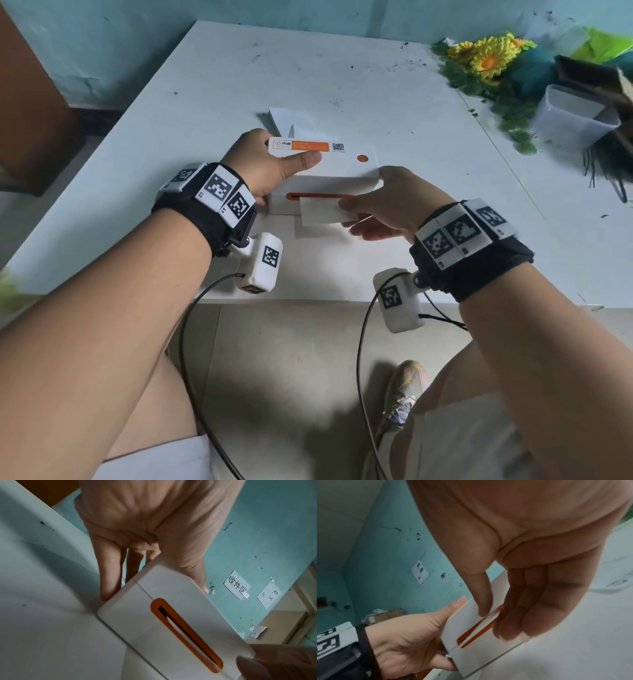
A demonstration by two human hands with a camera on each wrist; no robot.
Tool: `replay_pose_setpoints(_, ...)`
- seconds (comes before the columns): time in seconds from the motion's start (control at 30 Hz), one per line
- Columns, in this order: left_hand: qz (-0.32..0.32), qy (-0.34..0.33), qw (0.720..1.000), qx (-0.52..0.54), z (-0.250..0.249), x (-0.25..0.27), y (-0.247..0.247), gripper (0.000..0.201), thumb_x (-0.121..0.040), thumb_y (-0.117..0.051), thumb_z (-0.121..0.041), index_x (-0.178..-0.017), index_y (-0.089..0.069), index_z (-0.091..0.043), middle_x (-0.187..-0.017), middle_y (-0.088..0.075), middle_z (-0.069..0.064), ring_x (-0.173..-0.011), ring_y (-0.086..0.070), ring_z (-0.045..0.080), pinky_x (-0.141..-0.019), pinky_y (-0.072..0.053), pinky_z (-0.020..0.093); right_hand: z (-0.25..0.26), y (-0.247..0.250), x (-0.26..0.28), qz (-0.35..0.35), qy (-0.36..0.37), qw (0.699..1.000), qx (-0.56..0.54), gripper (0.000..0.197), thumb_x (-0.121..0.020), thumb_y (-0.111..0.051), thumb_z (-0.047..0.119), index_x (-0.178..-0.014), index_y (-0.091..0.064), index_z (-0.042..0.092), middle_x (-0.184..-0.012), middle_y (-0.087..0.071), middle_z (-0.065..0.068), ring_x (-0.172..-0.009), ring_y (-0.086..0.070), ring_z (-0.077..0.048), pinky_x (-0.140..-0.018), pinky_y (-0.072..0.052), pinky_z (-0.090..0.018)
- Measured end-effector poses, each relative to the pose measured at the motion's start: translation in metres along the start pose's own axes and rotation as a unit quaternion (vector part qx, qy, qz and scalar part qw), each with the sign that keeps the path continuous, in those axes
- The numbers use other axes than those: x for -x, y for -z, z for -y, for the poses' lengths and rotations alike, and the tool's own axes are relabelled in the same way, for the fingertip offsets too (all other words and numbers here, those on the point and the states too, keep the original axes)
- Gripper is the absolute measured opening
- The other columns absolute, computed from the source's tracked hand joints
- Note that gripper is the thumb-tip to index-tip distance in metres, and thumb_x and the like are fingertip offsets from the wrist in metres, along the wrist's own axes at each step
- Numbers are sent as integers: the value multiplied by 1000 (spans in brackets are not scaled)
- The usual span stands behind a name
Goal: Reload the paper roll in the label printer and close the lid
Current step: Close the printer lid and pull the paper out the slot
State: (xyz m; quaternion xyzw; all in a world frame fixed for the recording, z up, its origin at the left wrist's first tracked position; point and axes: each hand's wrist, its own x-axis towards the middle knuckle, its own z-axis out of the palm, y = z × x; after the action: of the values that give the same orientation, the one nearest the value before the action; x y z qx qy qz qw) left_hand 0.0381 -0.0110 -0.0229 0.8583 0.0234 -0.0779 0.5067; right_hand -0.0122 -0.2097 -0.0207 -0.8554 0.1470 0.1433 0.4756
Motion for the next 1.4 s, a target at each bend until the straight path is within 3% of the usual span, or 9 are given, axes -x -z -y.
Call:
replay_pose_setpoints(0.33,-3,1,1000,-7,2,-5,-2,36,-84,-86,-57,-87,-69,-26,-103,-73,13,-84,-66,29,-78,-62,73,-2,-13,-11,-12,17,1000,-5,15,-101,-78,10,-108,-77,-3,-82,-82,-6,-69,-70,-16,-84,-67,-36)
replay_pose_setpoints(0.53,-17,0,1000,3,1,-2,-2,33,-87,-85,-53,-85,-66,-26,-106,-73,10,-86,-68,31,-82,-62,72,-4,-5,-8,4,19,1000,-9,9,-102,-77,12,-97,-70,9,-81,-80,-4,-72,-69,-17,-89,-64,-37)
replay_pose_setpoints(0.77,-32,-26,999,-22,5,-7,-7,26,-97,-76,-47,-108,-68,-25,-115,-75,4,-95,-72,27,-76,-64,43,-8,2,-15,-19,11,1000,-21,22,-104,-72,40,-102,-67,18,-90,-71,-2,-70,-65,-17,-83,-58,-36)
replay_pose_setpoints(0.83,-33,-34,999,-20,9,-10,-7,26,-97,-76,-48,-108,-69,-25,-112,-75,1,-87,-67,19,-74,-58,34,-7,4,-17,-49,12,999,-2,36,-103,-72,46,-118,-70,13,-88,-65,-2,-68,-59,-14,-78,-59,-33)
replay_pose_setpoints(0.97,-24,0,1000,17,14,-15,0,31,-88,-71,-43,-106,-77,-18,-94,-72,0,-84,-67,21,-83,-66,50,-4,9,-19,-83,26,995,46,41,-102,-71,50,-115,-72,11,-64,-47,1,-54,-44,-16,-55,-34,-27)
replay_pose_setpoints(1.07,2,27,997,76,19,-15,11,24,-95,-68,-33,-110,-79,-20,-106,-77,-1,-96,-72,18,-90,-66,53,0,6,-24,-101,26,994,-28,45,-95,-75,59,-93,-63,17,-73,-51,-3,-73,-53,-24,-76,-45,-33)
replay_pose_setpoints(1.2,22,30,993,113,26,-14,16,25,-101,-71,-31,-124,-78,-22,-127,-78,-1,-121,-71,18,-95,-64,53,0,2,-32,-102,29,992,-63,56,-91,-80,56,-106,-73,2,-94,-68,-9,-88,-60,-26,-90,-57,-43)
replay_pose_setpoints(1.27,21,27,993,115,27,-16,15,23,-104,-69,-30,-124,-76,-23,-126,-77,-3,-117,-72,16,-93,-64,50,2,1,-37,-112,33,992,-55,47,-93,-83,47,-121,-77,9,-113,-80,-13,-94,-66,-27,-107,-61,-52)
replay_pose_setpoints(1.4,14,24,993,118,28,-16,12,16,-105,-67,-28,-118,-76,-25,-113,-78,-6,-98,-74,9,-87,-66,44,9,4,-42,-91,7,993,-77,17,-94,-84,41,-100,-74,28,-132,-78,-13,-121,-75,-34,-109,-60,-53)
